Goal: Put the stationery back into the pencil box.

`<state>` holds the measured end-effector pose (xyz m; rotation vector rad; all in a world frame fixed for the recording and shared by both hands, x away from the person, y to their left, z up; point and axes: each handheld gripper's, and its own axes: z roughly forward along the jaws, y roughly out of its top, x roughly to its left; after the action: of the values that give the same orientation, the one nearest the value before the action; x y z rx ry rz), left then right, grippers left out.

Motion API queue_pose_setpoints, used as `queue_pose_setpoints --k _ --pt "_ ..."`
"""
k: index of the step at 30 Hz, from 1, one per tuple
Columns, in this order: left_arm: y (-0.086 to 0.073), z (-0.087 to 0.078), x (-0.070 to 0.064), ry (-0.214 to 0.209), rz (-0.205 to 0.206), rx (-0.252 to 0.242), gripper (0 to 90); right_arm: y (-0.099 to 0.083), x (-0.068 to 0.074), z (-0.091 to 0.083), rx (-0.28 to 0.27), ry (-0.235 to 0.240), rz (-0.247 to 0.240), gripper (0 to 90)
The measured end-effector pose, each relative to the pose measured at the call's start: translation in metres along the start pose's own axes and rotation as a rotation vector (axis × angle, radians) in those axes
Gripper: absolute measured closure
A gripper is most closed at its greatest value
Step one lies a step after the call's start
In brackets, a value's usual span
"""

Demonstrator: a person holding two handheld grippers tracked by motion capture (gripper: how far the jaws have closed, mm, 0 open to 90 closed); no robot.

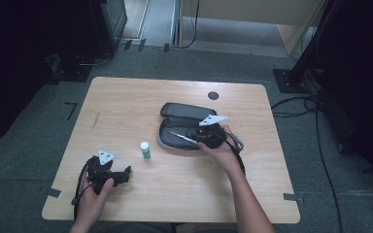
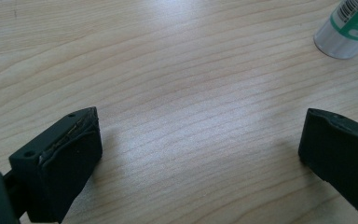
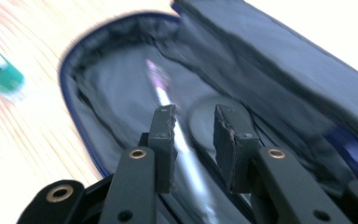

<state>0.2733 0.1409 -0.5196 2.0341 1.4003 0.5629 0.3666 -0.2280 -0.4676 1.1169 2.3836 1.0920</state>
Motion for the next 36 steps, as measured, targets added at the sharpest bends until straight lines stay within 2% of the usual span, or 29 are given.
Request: queue_pose_setpoints --k 2,6,15,16,19,21,26,31,32,33,36 --pt "0.000 0.000 0.000 0.000 0.001 0.000 0.0 0.010 0.010 0.007 -0.010 0.009 -0.007 69.2" --pt "0.000 0.000 0.000 0.000 -0.001 -0.001 0.0 0.019 0.018 0.019 -0.007 0.009 0.005 69.4" --pt "0.000 0.000 0.001 -0.004 0.000 -0.001 0.0 0.035 0.025 0.062 0.047 0.008 0.081 78.9" --pt "0.000 0.000 0.001 -0.004 0.001 -0.001 0.0 0.037 0.026 0.067 0.046 0.002 0.107 79.1" --pt "0.000 0.000 0.001 -0.004 0.000 -0.001 0.0 0.043 0.029 0.074 0.058 -0.005 0.140 76.9" --pt "0.000 0.000 0.001 -0.004 0.001 0.000 0.0 0.046 0.033 0.081 0.069 -0.030 0.113 76.8" --pt "0.000 0.000 0.001 -0.006 -0.001 -0.001 0.0 0.046 0.037 0.090 0.082 -0.047 0.088 80.6" --pt "0.000 -0.001 0.001 -0.007 -0.001 -0.001 0.0 0.045 0.038 0.092 0.109 -0.004 0.081 84.0" --pt "0.000 -0.001 0.001 -0.007 -0.001 -0.001 0.0 0.045 0.038 0.092 0.111 0.006 0.069 84.1" --pt "0.000 0.000 0.001 -0.007 0.001 0.000 0.0 0.044 0.040 0.091 0.139 0.015 0.042 84.1" --pt "0.000 0.000 0.001 -0.005 -0.001 -0.003 0.0 0.042 0.041 0.088 0.162 0.035 0.021 84.0"
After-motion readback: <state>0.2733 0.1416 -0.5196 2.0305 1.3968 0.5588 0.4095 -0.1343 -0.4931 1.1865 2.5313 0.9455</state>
